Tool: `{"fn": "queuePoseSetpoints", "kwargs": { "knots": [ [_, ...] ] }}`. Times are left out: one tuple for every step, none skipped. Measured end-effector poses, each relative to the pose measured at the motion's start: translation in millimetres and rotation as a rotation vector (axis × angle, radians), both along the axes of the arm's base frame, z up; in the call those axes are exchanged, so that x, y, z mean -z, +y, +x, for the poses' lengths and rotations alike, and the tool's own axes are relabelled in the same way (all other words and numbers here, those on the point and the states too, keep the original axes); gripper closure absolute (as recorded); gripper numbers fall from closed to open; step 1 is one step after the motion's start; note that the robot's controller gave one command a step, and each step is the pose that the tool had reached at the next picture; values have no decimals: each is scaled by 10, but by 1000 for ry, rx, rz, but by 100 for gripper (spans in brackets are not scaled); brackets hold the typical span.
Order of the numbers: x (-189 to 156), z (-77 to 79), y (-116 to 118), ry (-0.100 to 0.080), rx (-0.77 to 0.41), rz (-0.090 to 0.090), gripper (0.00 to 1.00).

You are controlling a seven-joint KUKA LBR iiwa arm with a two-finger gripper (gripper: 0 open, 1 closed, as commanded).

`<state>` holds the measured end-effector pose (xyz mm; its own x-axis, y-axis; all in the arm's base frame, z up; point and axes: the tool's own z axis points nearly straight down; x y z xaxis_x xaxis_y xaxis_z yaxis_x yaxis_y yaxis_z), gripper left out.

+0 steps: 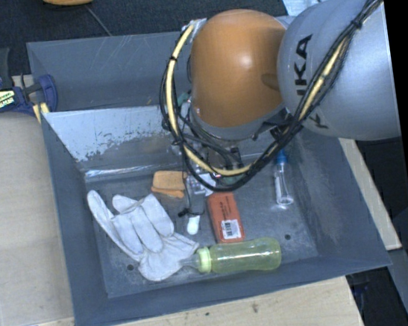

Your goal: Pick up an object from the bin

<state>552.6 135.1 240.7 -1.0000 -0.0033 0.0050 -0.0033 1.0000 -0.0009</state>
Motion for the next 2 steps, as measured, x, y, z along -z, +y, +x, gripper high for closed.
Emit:
{"fn": "queuePoseSetpoints", "kwargs": {
  "knots": [
    [-50, 12, -7, -8, 3, 2, 0],
    [281, 166, -56, -12, -94, 3, 0]
  ]
}}
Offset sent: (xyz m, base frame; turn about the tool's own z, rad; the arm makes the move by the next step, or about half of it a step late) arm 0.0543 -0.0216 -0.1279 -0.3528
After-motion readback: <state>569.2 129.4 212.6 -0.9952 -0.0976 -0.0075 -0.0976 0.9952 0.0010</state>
